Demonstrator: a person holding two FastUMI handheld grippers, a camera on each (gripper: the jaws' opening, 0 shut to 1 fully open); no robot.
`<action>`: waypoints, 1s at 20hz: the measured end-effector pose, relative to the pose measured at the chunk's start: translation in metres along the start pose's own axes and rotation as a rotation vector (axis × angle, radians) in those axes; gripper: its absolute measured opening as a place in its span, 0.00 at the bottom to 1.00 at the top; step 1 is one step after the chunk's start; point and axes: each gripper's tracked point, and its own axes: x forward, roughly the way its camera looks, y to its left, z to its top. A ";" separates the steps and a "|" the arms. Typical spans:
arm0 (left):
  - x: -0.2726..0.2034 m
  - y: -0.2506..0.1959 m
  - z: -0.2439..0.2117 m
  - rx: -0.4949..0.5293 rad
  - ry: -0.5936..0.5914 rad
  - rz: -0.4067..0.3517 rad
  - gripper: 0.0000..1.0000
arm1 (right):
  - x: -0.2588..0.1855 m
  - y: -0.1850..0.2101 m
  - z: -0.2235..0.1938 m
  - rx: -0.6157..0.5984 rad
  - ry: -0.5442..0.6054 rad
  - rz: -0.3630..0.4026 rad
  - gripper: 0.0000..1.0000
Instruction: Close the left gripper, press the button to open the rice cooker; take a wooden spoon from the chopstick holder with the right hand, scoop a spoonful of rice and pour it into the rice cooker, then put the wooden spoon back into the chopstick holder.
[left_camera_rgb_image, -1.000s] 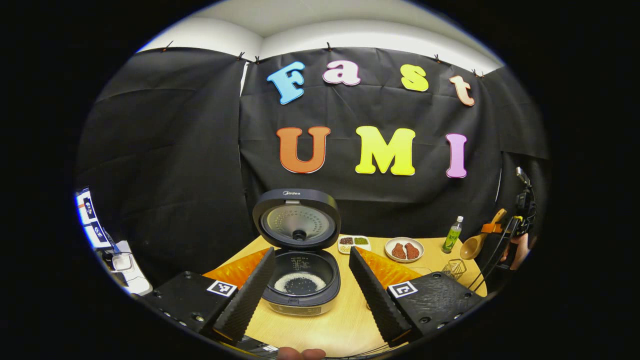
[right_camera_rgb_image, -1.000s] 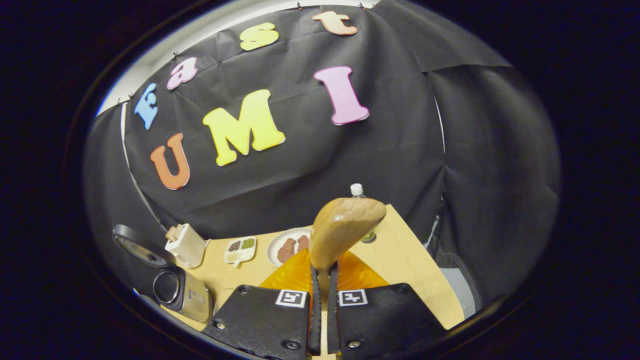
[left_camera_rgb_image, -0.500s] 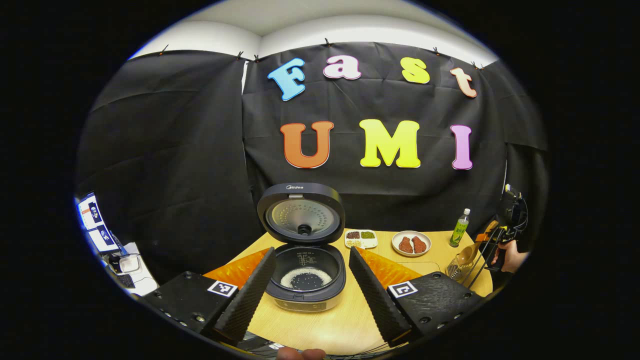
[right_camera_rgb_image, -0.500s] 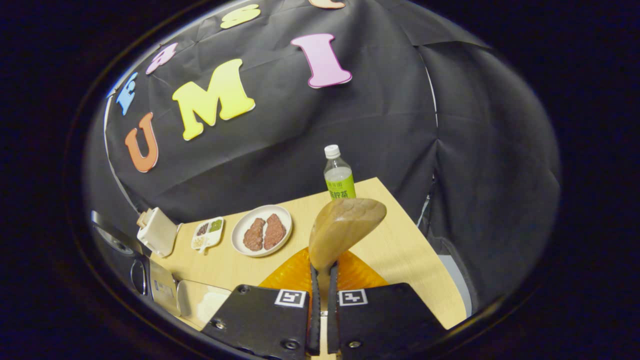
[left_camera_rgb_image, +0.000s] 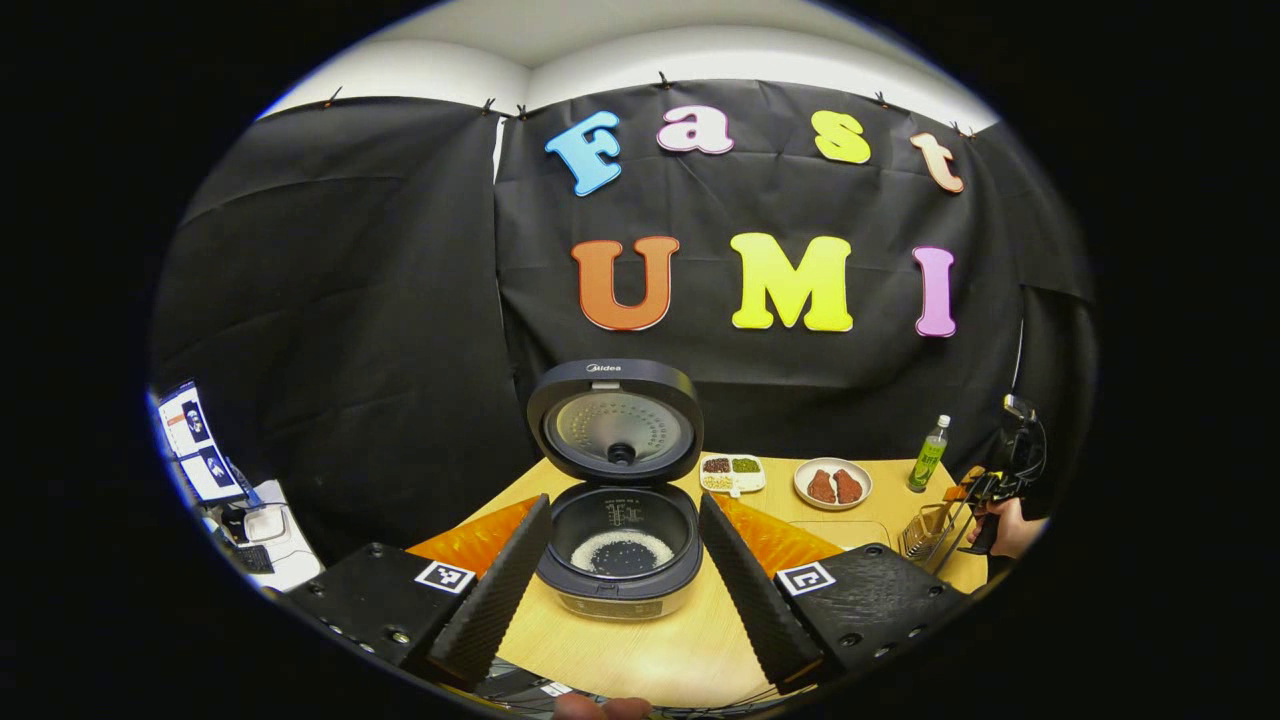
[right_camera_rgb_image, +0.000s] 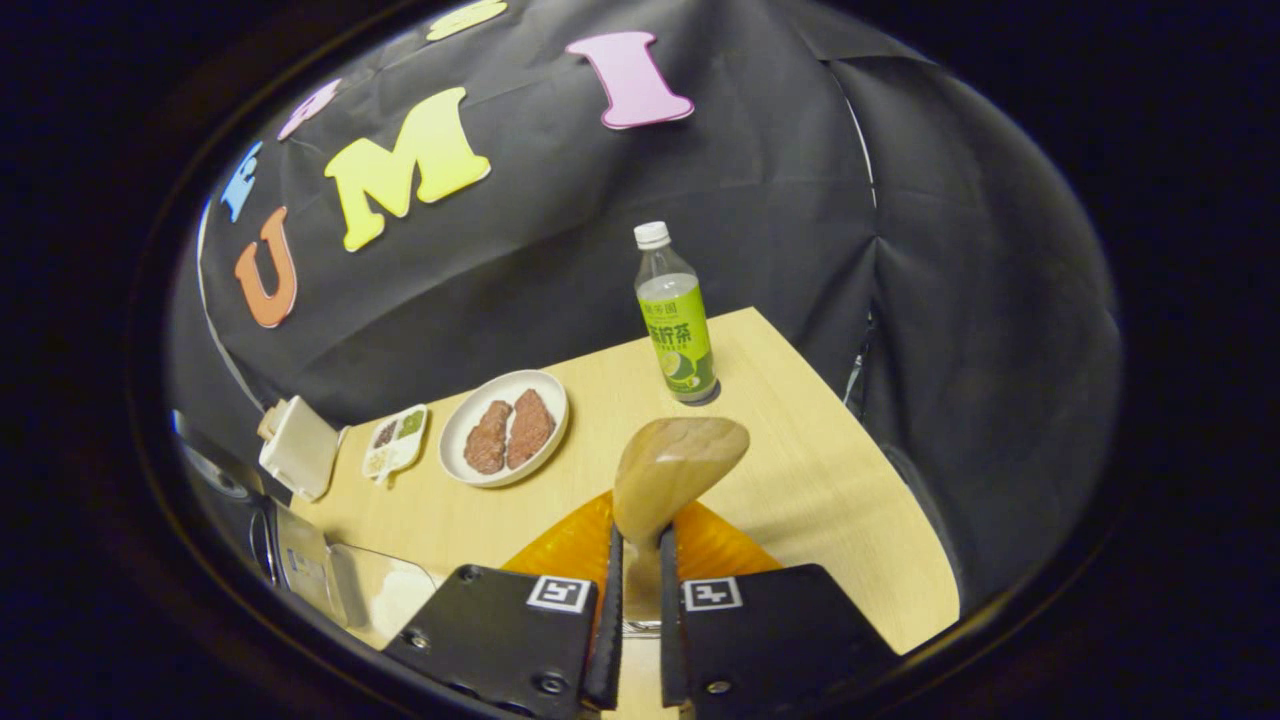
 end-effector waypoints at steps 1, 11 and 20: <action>0.001 0.000 0.001 -0.002 -0.003 -0.001 0.94 | -0.005 0.000 0.003 -0.009 -0.008 -0.003 0.34; 0.030 0.002 0.033 -0.025 -0.047 -0.029 0.94 | -0.089 0.000 0.050 -0.090 -0.198 -0.071 0.92; 0.101 0.015 0.100 -0.028 -0.043 -0.090 0.94 | -0.193 0.055 0.078 -0.169 -0.371 -0.008 1.00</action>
